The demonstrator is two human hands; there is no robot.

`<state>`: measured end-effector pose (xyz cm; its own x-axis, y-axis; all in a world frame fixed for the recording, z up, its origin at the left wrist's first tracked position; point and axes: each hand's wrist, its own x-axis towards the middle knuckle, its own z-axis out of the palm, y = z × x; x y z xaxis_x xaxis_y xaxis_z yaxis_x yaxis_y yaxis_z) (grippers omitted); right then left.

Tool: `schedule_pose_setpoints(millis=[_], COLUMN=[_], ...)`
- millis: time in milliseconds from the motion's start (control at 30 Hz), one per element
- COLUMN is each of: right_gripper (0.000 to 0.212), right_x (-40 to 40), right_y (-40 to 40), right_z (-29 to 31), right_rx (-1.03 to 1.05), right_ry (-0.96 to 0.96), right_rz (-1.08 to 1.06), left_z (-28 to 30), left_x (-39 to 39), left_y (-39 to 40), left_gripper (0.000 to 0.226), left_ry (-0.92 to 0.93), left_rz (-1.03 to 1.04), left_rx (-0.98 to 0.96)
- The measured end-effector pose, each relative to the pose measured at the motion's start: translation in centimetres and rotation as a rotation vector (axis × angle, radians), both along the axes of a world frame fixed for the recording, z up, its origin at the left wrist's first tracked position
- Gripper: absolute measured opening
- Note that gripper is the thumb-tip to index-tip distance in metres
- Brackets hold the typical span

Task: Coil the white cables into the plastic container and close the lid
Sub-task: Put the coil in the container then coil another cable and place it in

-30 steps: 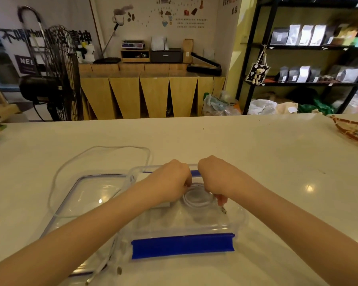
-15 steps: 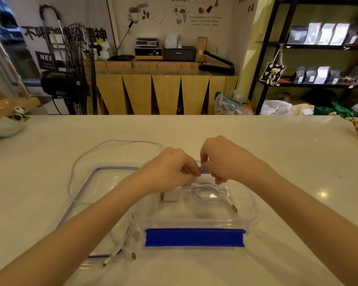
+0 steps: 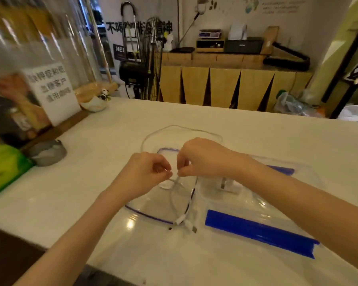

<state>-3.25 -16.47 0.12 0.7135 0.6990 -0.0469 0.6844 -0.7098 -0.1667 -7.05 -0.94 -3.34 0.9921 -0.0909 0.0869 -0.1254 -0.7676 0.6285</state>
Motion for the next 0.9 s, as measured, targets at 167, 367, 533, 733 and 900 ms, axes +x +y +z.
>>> schedule_pose_setpoints(millis=[167, 367, 533, 733, 900], right_gripper=[0.035, 0.031, 0.028, 0.023, 0.022], right_x=[0.1, 0.4, 1.6, 1.7, 2.5], right_y=[2.8, 3.4, 2.2, 0.9, -0.1], right_z=[-1.9, -2.0, -0.3, 3.9, 4.6], right_rx=[-0.372, -0.333, -0.001, 0.402, 0.785], right_ry=[-0.072, 0.053, 0.120, 0.133, 0.231], right_rz=[0.009, -0.055, -0.127, -0.171, -0.196], left_z=[-2.1, -2.4, -0.8, 2.7, 6.5], left_x=[-0.6, -1.1, -1.2, -1.6, -1.1], left_y=[0.5, -0.4, -0.9, -2.2, -2.2], left_gripper=[0.008, 0.014, 0.024, 0.019, 0.024], left_ry=[0.056, 0.077, 0.192, 0.270, 0.263], left_rz=[0.023, 0.005, 0.048, -0.109, -0.293], left_rx=[-0.014, -0.057, -0.385, -0.675, -0.822])
